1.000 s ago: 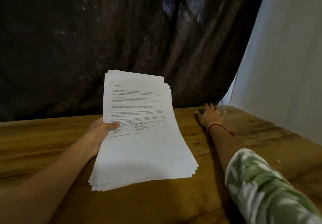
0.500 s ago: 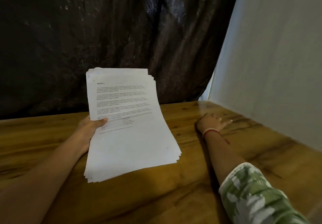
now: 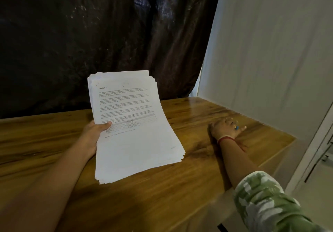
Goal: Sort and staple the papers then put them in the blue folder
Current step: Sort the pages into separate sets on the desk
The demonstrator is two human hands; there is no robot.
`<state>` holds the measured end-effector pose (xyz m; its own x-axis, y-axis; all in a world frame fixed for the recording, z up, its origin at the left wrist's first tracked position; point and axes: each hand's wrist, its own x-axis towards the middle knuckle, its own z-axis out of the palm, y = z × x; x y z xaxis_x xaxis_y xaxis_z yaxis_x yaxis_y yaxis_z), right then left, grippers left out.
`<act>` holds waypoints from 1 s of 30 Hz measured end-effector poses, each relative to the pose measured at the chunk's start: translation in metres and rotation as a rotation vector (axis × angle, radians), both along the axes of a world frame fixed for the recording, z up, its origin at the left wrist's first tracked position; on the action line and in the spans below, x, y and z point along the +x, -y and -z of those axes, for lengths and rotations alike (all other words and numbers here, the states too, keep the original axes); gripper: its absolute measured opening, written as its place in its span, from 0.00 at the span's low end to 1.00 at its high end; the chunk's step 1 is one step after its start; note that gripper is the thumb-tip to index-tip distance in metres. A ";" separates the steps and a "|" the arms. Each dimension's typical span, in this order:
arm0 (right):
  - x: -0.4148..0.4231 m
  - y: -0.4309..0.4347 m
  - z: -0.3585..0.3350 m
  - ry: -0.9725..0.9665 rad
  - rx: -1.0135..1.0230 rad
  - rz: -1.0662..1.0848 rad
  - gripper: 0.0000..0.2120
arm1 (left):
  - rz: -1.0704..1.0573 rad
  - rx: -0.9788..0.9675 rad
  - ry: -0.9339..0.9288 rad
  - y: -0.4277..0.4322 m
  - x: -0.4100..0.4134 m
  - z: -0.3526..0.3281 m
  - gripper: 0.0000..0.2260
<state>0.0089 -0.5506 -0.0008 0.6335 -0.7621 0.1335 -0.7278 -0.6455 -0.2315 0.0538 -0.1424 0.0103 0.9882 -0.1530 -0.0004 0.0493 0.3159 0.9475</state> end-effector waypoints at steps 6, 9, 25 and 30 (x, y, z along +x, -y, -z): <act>-0.020 -0.044 -0.010 0.375 -0.097 -0.327 0.26 | 0.014 0.012 -0.007 -0.011 -0.015 0.002 0.17; -0.022 -0.110 -0.015 0.660 0.613 -0.645 0.24 | 0.019 0.000 -0.022 -0.013 -0.021 0.000 0.16; 0.024 -0.232 -0.012 0.581 1.092 -0.642 0.09 | -0.074 0.170 0.040 -0.092 -0.027 -0.005 0.17; 0.019 -0.225 -0.019 0.488 1.112 -0.717 0.07 | -0.058 0.169 0.048 -0.097 -0.027 -0.004 0.16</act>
<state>0.0275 -0.3257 0.0187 0.9887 -0.1497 -0.0006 -0.0237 -0.1522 -0.9881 0.0271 -0.0452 0.0144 0.9949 -0.0972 0.0263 -0.0112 0.1534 0.9881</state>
